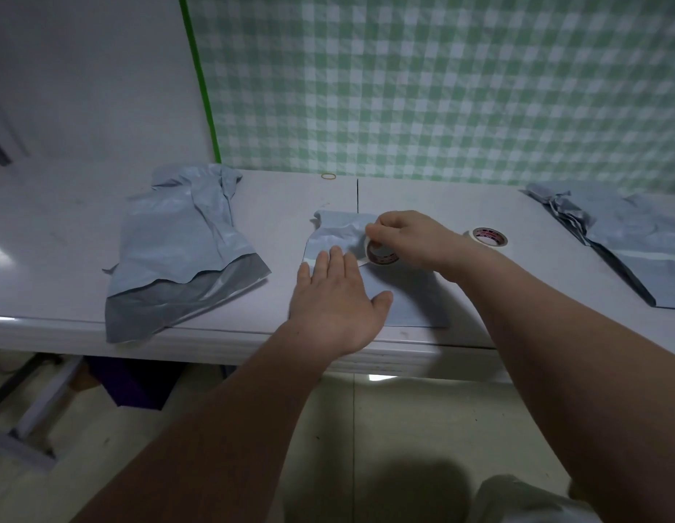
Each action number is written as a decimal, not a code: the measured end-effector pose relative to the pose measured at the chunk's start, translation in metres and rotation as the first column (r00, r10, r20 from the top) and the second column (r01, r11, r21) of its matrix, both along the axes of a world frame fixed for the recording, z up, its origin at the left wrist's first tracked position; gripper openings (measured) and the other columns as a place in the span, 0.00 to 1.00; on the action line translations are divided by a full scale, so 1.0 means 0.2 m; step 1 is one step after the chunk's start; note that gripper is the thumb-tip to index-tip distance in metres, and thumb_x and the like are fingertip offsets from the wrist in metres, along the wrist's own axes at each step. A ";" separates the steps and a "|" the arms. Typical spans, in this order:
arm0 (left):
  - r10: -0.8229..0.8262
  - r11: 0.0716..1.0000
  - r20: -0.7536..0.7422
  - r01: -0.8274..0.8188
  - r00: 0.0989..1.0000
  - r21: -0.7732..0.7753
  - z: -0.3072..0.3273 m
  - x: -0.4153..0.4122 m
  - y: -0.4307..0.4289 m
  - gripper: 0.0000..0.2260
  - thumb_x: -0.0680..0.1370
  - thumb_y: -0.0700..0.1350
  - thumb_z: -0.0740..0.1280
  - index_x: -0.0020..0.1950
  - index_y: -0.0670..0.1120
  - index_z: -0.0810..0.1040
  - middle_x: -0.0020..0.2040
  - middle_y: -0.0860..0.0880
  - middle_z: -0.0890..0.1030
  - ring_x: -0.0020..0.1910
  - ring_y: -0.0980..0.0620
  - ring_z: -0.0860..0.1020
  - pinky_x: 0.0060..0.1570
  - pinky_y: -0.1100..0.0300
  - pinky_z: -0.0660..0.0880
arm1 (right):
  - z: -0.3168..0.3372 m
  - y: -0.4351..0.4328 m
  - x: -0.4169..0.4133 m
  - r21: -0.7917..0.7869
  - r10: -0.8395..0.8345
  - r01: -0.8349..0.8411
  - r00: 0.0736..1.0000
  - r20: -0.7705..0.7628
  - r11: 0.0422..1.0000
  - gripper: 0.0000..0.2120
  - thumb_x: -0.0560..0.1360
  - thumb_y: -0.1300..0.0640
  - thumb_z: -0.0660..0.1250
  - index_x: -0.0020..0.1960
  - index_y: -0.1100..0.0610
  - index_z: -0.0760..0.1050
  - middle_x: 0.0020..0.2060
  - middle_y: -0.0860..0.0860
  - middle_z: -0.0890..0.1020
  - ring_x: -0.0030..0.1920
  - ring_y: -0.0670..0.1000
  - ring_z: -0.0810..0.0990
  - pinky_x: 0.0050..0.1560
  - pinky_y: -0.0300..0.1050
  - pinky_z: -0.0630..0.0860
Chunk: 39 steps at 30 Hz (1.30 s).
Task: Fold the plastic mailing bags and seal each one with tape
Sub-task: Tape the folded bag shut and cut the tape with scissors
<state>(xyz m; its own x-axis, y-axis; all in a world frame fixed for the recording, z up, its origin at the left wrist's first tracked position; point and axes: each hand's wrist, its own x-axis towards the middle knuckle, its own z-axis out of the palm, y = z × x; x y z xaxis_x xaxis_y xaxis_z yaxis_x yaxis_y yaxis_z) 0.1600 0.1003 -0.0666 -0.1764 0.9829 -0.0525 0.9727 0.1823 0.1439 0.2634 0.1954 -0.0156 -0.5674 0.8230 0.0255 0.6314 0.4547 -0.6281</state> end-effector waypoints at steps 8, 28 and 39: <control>-0.003 1.000 -0.047 0.003 0.999 -0.014 0.01 0.00 0.00 0.35 0.79 0.64 0.44 0.78 0.43 0.43 0.79 0.44 0.42 0.77 0.46 0.41 0.73 0.42 0.37 | 0.05 0.03 0.02 0.100 -0.069 0.043 0.957 0.280 0.994 0.10 0.77 0.50 0.61 0.46 0.54 0.78 0.45 0.51 0.78 0.49 0.52 0.73 0.48 0.45 0.69; 0.139 0.990 -0.089 -0.142 0.986 -0.019 -0.01 0.00 0.01 0.37 0.76 0.69 0.44 0.78 0.49 0.42 0.77 0.37 0.41 0.76 0.37 0.40 0.69 0.36 0.36 | -0.02 -0.04 -0.07 0.532 -0.280 -0.142 0.722 0.633 0.834 0.11 0.76 0.50 0.58 0.56 0.46 0.75 0.55 0.50 0.78 0.60 0.54 0.70 0.50 0.48 0.60; 0.020 1.000 -0.086 -0.018 0.996 0.021 0.04 0.02 0.02 0.34 0.79 0.63 0.47 0.78 0.46 0.45 0.79 0.45 0.42 0.77 0.46 0.40 0.70 0.38 0.36 | -0.05 -0.09 -0.08 0.552 -0.295 -0.116 0.744 0.599 0.826 0.13 0.78 0.54 0.56 0.62 0.53 0.68 0.58 0.54 0.74 0.61 0.56 0.68 0.47 0.46 0.62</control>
<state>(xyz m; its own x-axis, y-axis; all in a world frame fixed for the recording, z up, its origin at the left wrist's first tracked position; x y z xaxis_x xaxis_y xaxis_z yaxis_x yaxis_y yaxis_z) 0.1633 0.1052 -0.0591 -0.1977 0.9801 -0.0162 0.9781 0.1984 0.0637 0.2483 0.1768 -0.0249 -0.5350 0.8349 0.1291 0.8301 0.4909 0.2646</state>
